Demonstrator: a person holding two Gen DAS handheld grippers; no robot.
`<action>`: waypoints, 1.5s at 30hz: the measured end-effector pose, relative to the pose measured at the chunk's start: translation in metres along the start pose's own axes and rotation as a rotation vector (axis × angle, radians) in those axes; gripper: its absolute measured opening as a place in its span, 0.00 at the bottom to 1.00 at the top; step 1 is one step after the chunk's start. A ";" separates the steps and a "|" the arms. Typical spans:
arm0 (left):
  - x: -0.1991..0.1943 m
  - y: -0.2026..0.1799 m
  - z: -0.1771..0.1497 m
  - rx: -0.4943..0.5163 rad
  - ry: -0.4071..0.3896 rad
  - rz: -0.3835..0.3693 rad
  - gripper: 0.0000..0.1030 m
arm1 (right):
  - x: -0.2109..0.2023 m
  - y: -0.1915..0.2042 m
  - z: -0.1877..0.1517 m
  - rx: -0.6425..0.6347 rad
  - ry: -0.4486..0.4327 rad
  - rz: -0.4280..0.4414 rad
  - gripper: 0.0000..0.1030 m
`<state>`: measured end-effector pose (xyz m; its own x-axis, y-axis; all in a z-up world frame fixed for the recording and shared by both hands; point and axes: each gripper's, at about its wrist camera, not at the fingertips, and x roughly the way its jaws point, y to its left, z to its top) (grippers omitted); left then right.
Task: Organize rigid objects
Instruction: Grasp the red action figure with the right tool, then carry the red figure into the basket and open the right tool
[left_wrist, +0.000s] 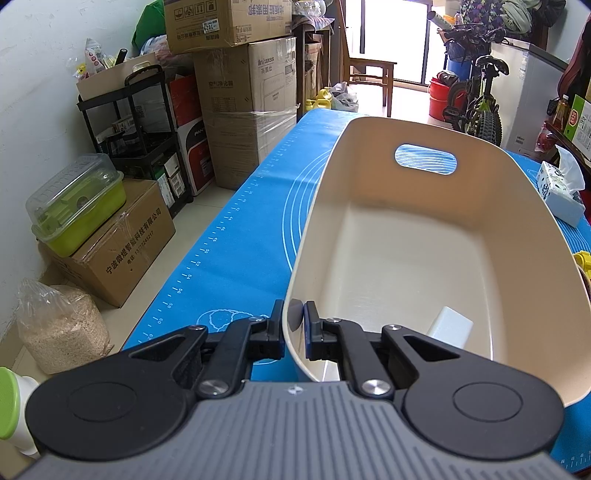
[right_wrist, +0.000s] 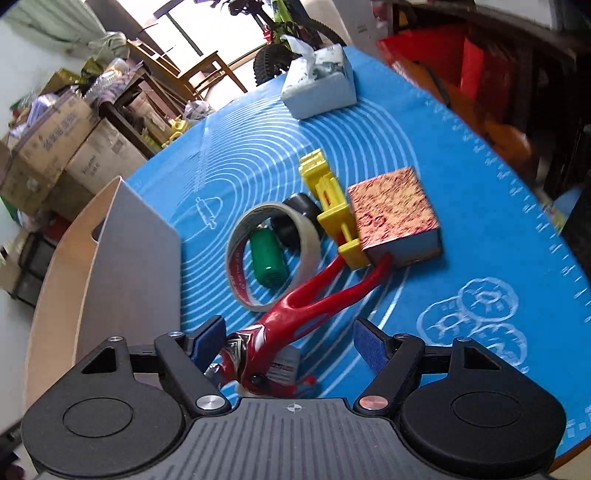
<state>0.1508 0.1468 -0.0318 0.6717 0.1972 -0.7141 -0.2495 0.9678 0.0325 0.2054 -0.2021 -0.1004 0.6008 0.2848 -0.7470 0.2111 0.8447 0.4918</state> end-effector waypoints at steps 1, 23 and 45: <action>0.000 0.000 0.000 0.000 0.000 0.000 0.11 | 0.003 0.000 0.000 0.017 0.008 0.018 0.71; 0.000 0.000 -0.001 0.000 -0.001 0.001 0.11 | -0.016 -0.005 -0.002 0.097 -0.039 0.143 0.38; 0.000 -0.001 -0.002 0.000 -0.002 0.000 0.11 | -0.065 0.135 0.007 -0.300 -0.251 0.317 0.38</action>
<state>0.1501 0.1456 -0.0333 0.6731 0.1977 -0.7127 -0.2495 0.9678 0.0328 0.1999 -0.1097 0.0181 0.7741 0.4620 -0.4328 -0.2209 0.8378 0.4992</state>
